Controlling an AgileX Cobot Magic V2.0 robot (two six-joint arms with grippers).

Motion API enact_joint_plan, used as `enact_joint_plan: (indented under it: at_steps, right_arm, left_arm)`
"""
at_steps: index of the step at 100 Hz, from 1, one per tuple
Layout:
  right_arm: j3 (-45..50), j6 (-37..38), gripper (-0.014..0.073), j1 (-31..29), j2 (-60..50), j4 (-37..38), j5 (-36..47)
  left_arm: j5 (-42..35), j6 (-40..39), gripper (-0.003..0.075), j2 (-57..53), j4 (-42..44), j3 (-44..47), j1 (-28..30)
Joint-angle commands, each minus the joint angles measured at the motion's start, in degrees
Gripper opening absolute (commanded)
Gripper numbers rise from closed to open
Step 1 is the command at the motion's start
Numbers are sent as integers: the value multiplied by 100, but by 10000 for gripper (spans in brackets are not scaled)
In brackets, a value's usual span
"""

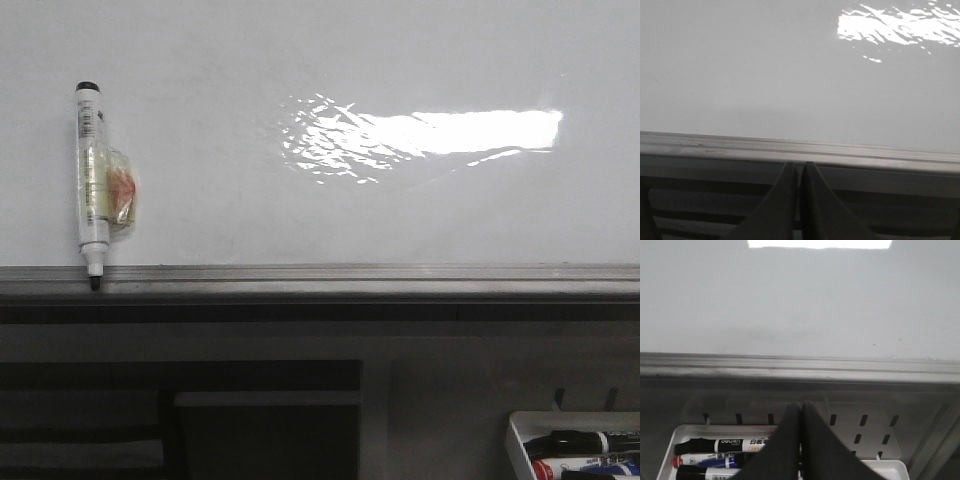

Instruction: Write number 5 on whiteboard

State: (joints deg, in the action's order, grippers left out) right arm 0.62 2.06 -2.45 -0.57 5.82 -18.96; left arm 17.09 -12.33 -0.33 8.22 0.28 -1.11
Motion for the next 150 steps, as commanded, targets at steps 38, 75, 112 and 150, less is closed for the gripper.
enact_joint_plan:
  at_steps: [38, 75, 112, 150]
  right_arm:
    - [157, 1, -61, -45, -114, -473, 1509]
    - [-151, 1, -61, -45, 123, -930, 1308]
    - [-1434, -49, -61, -45, 1717, -929, 490]
    - [-1473, -49, -61, -45, 1949, -929, 312]
  left_arm:
    - [-1345, -2, -20, -161, -13, 94, 19]
    - [-1124, -92, -21, 182, -109, -358, 19]
    - [-1010, -92, -20, 1869, 238, -1603, 19]
    - [-1709, -92, 264, 2233, -130, -1663, 19]
